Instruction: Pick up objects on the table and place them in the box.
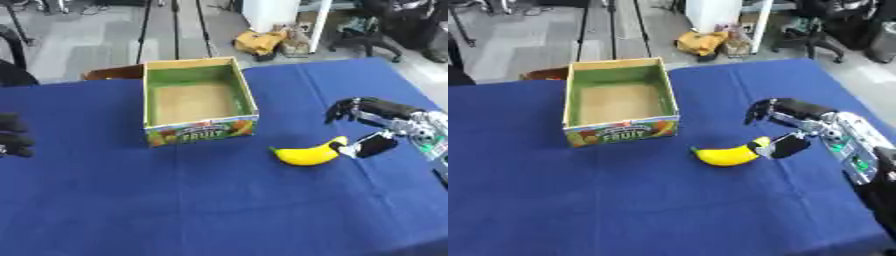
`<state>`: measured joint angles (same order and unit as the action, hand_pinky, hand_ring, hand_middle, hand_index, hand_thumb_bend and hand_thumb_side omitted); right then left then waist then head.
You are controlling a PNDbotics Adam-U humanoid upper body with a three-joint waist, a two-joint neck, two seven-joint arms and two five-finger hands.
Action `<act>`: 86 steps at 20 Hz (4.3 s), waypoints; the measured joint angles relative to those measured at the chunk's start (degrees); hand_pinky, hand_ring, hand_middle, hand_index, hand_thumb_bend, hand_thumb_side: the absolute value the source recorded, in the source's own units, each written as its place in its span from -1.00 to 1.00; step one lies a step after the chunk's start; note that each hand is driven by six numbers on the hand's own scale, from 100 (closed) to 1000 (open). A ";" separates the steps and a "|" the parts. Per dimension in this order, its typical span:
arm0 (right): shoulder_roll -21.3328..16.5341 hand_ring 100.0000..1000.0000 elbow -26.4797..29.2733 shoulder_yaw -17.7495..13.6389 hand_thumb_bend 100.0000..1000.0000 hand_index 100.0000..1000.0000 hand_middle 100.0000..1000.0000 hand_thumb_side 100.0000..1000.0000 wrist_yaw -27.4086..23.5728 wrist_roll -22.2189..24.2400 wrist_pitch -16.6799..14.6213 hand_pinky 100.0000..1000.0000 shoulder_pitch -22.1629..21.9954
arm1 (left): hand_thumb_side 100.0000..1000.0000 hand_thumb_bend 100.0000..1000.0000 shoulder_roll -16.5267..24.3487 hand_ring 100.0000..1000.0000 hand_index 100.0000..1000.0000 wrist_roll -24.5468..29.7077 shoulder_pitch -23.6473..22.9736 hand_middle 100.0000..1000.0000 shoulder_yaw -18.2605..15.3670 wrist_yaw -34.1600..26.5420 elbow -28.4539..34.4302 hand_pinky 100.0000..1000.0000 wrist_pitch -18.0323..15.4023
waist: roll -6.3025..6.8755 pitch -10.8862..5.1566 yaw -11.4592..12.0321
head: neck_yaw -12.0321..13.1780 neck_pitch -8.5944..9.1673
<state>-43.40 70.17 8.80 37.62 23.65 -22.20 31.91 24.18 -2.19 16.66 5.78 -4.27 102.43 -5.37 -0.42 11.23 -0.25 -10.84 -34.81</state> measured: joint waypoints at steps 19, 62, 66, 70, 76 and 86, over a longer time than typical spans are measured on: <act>2.13 0.44 -4.85 3.30 -0.58 0.56 0.49 -0.36 4.36 2.32 -4.82 0.32 3.07 | 0.63 -0.13 -0.42 0.11 0.48 0.27 0.01 0.14 0.02 0.00 -0.02 0.04 0.02 | -0.10 0.00 0.31 | -0.40 -0.43; 4.41 0.40 -5.54 5.00 -0.60 0.49 0.45 -0.36 8.70 1.86 -7.39 0.30 2.89 | 0.63 -0.12 -0.43 0.11 0.48 0.27 0.07 0.14 0.02 0.00 -0.15 0.04 0.02 | 0.05 0.00 0.31 | -0.78 -0.89; 4.46 0.40 -5.60 5.00 -0.64 0.46 0.44 -0.38 8.76 1.66 -7.38 0.29 2.87 | 0.62 -0.11 -0.43 0.11 0.48 0.27 0.07 0.13 0.02 0.00 -0.15 0.04 0.02 | 0.08 0.00 0.31 | -0.81 -0.89; 4.60 0.39 -5.67 5.00 -0.67 0.44 0.44 -0.42 8.76 1.55 -7.43 0.29 2.87 | 0.62 -0.11 -0.43 0.11 0.48 0.27 0.07 0.13 0.02 0.00 -0.15 0.04 0.02 | 0.17 0.00 0.31 | -0.82 -0.89; 4.87 0.38 -5.69 5.01 -0.78 0.38 0.43 -0.49 8.87 1.25 -7.27 0.28 2.86 | 0.62 -0.11 -0.43 0.11 0.48 0.26 0.07 0.13 0.02 0.00 -0.15 0.04 0.02 | 0.20 0.00 0.28 | -0.82 -0.89; 4.87 0.38 -5.71 5.01 -0.98 0.27 0.43 -0.63 8.91 0.78 -6.73 0.28 2.86 | 0.62 -0.11 -0.43 0.11 0.48 0.25 0.07 0.13 0.02 0.00 -0.15 0.04 0.03 | 0.18 0.00 0.22 | -0.85 -0.89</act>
<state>-38.54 64.46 13.81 46.53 24.43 -28.94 34.78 23.75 -1.94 16.73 5.80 -4.27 102.28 -5.35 -0.24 11.23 -0.03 -11.68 -35.70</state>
